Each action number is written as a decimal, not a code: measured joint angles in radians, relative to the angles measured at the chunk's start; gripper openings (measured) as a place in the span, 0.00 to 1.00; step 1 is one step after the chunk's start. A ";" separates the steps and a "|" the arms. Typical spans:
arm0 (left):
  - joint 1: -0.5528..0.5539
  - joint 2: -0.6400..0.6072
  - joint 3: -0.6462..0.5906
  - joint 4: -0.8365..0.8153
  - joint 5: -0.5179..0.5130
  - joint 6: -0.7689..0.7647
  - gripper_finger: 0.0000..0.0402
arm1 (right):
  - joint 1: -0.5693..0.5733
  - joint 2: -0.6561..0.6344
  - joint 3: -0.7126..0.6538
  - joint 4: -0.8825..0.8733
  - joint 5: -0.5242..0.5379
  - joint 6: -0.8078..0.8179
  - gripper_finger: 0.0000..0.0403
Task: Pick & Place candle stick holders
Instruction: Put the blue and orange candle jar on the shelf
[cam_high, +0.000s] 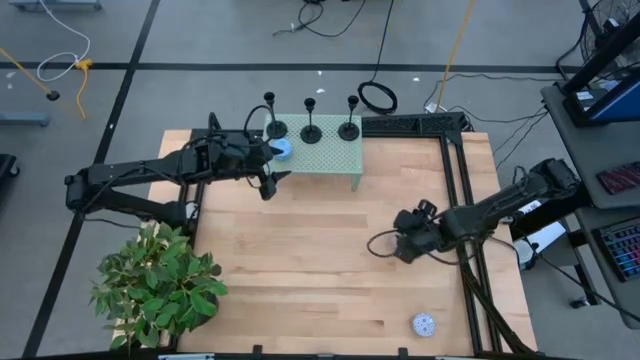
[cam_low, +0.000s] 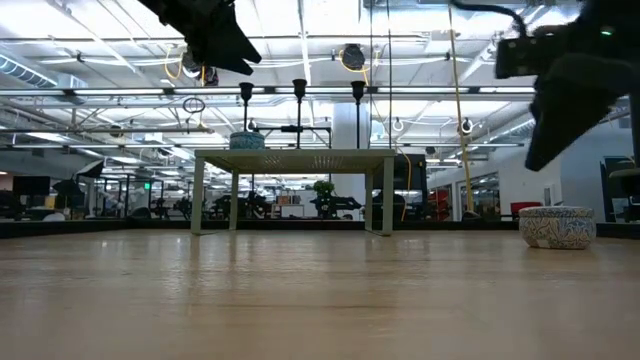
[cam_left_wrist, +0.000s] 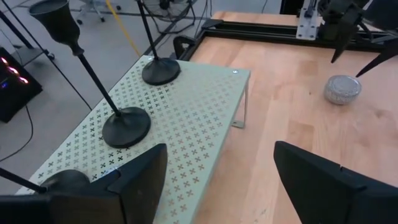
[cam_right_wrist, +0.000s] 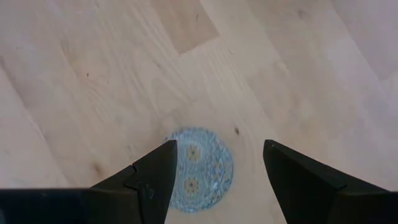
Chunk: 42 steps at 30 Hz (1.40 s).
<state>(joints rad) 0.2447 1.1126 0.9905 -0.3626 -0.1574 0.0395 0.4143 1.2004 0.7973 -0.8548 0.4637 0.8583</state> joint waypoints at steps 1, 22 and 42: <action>0.000 0.000 0.000 0.001 0.000 0.000 0.73 | 0.016 -0.024 -0.033 0.025 0.009 0.017 0.58; 0.001 0.000 0.000 0.087 0.000 0.008 0.68 | 0.098 -0.204 -0.447 0.716 0.137 -0.346 0.58; 0.001 0.000 0.000 0.080 0.002 0.035 0.68 | 0.004 -0.204 -0.447 1.012 0.164 -0.573 0.70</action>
<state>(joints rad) 0.2455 1.1126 0.9905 -0.2829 -0.1558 0.0742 0.4180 0.9966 0.3508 0.1577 0.6277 0.2857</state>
